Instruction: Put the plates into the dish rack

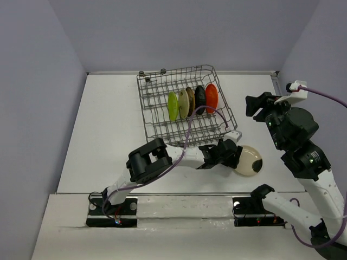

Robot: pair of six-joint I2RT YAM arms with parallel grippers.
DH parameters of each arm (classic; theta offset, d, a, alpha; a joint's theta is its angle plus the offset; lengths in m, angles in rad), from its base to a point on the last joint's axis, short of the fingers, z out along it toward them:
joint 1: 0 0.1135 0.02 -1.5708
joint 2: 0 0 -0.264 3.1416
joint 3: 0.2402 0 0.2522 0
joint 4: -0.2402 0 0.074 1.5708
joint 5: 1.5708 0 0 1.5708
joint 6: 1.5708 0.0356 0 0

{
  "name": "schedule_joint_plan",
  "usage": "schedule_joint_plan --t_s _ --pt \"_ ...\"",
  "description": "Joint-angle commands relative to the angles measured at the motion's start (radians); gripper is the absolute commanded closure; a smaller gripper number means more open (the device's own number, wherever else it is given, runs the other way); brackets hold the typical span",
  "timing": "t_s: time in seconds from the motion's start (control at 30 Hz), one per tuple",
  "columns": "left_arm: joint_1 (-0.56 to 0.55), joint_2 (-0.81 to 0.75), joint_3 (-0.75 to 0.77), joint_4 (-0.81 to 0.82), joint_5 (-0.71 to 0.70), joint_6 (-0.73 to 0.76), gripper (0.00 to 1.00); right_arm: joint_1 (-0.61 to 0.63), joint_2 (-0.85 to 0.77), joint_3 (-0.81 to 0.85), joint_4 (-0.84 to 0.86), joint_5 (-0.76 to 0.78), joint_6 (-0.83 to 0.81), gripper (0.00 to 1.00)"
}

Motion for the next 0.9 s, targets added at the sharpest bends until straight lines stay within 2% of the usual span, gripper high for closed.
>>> schedule_joint_plan --t_s 0.0,0.1,0.17,0.2,0.27,0.33,0.43,0.57,0.73,0.87 --pt "-0.005 0.010 0.040 0.020 -0.062 0.000 0.32 -0.001 -0.010 -0.008 0.013 -0.035 0.012 0.39" --pt "-0.005 0.042 0.071 0.014 -0.052 0.009 0.44 -0.001 -0.001 -0.008 0.013 -0.047 0.015 0.39" --pt "-0.005 0.058 0.081 0.012 -0.042 0.011 0.57 -0.001 0.003 -0.004 0.013 -0.056 0.015 0.39" --pt "-0.005 0.061 0.081 0.012 -0.039 0.011 0.69 -0.001 0.005 -0.002 0.013 -0.059 0.015 0.39" --pt "-0.005 0.059 0.074 0.014 -0.042 0.012 0.84 -0.001 0.007 0.002 0.013 -0.065 0.013 0.39" --pt "-0.005 0.042 0.045 0.023 -0.048 0.017 0.94 -0.001 0.008 0.005 0.013 -0.068 0.015 0.40" --pt "-0.005 -0.001 0.014 0.046 -0.051 0.024 0.94 -0.001 0.013 0.008 0.008 -0.076 0.018 0.40" --pt "-0.005 -0.106 -0.125 0.125 -0.053 0.037 0.94 -0.001 0.007 -0.013 0.008 -0.090 0.043 0.40" --pt "-0.005 -0.390 -0.349 0.250 -0.067 0.078 0.94 -0.001 0.000 -0.042 0.014 -0.212 0.026 0.40" --pt "-0.001 -0.696 -0.498 0.235 -0.105 0.153 0.95 -0.001 -0.010 -0.067 0.042 -0.456 -0.022 0.38"
